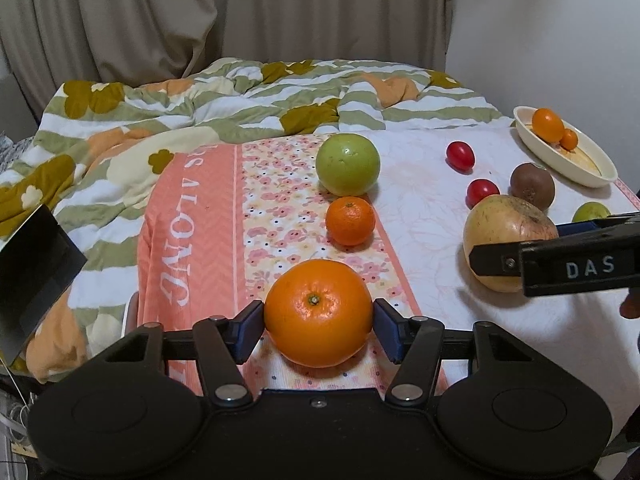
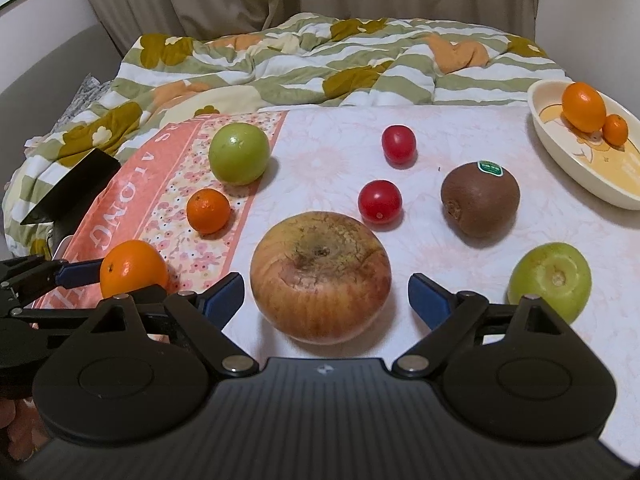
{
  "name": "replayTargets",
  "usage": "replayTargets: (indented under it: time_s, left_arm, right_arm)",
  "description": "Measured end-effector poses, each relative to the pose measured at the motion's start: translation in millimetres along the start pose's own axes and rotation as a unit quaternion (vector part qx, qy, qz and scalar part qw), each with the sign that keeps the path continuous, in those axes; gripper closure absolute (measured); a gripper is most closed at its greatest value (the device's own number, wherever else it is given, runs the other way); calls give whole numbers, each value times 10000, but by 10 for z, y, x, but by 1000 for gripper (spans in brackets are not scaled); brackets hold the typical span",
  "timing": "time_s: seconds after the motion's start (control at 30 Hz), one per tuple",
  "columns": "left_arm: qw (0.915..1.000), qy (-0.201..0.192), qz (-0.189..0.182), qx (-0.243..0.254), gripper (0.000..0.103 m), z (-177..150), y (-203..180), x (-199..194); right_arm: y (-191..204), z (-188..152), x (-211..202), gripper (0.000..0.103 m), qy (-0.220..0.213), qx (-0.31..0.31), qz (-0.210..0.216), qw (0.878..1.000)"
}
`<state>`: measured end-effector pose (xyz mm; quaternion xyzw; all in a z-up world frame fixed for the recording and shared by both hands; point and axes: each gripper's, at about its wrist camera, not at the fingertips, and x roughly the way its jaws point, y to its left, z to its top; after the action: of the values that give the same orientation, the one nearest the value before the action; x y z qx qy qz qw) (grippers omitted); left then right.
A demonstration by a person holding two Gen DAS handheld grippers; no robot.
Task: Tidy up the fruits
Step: 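Grasp the second large orange with the left tool while the right tool grasps the big apple, then carry both fruits to the bowl and release the orange from the left tool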
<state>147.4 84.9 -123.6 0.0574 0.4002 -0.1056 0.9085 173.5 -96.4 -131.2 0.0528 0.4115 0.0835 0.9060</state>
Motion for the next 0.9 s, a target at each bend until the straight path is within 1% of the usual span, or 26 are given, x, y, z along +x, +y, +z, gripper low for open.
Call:
replayTargets:
  time_s: [0.07,0.13,0.3,0.47,0.73,0.9]
  left_arm:
    - [10000,-1,17,-20,40,-8,-6,-12]
    - [10000,7,18,-55,40,-23,-8,-29]
    - [9999,9,23,-159,41,-57,-11,-110]
    - [9997,-73,26,-237,41,-43,-47,-261]
    - [9989,-297,12,-356,41,45,-150,-610]
    - [9983,-436,-69,-388,41,130,-287,-809]
  right_arm:
    - [11,13,28,0,-30,-38,-5,10000]
    - [30,19,61,13,-7,-133,32,9999]
    - [73,4,35,13,-23,-287,-26,9996]
    - [67,-7,-73,13,-5,-257,86,9996]
    - [38,1,-536,13,-205,-280,78,9994]
    - [-121,8,-919,13,-327,-152,52,9993]
